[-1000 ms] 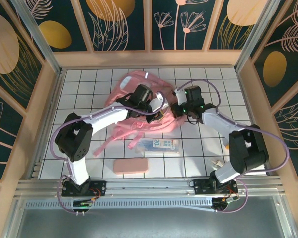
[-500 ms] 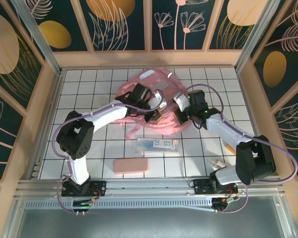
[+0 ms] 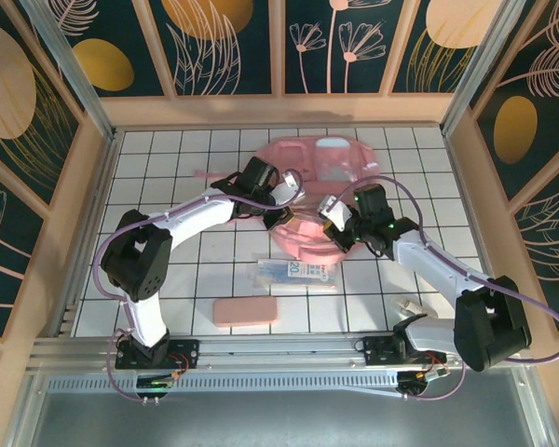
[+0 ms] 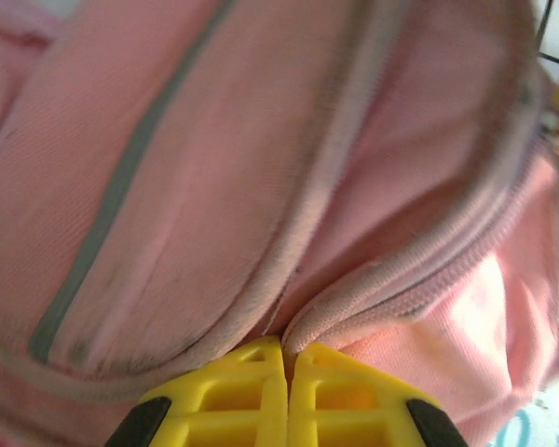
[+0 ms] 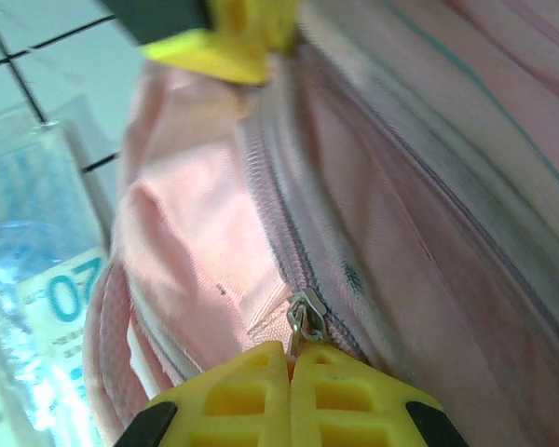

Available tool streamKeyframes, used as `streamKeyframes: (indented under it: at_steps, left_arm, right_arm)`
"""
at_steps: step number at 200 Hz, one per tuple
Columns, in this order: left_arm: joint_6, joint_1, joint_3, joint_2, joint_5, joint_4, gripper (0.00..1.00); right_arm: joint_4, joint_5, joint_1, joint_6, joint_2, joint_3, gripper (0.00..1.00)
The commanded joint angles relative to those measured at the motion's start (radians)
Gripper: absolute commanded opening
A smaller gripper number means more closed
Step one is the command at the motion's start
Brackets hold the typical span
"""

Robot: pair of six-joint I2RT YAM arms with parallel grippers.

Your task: Pack books, pencil case, and school supplies into a backpack

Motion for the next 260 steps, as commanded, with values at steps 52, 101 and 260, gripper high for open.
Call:
streamKeyframes:
  at_steps: [52,101,260]
  left_arm:
    - [0.208,-0.026,-0.06,-0.088,0.07,0.164,0.0]
    - [0.242,-0.025,-0.106,-0.183,-0.009,0.12,0.0]
    - [0.241,-0.037,-0.238,-0.324,-0.044,0.154,0.18]
  right_arm:
    - [-0.019,-0.288,0.03,0.096,0.166,0.144,0.0]
    - [-0.015,-0.217,-0.038,0.116,0.151,0.157,0.0]
    - [-0.018,-0.229,-0.032,0.063,0.36,0.408,0.0]
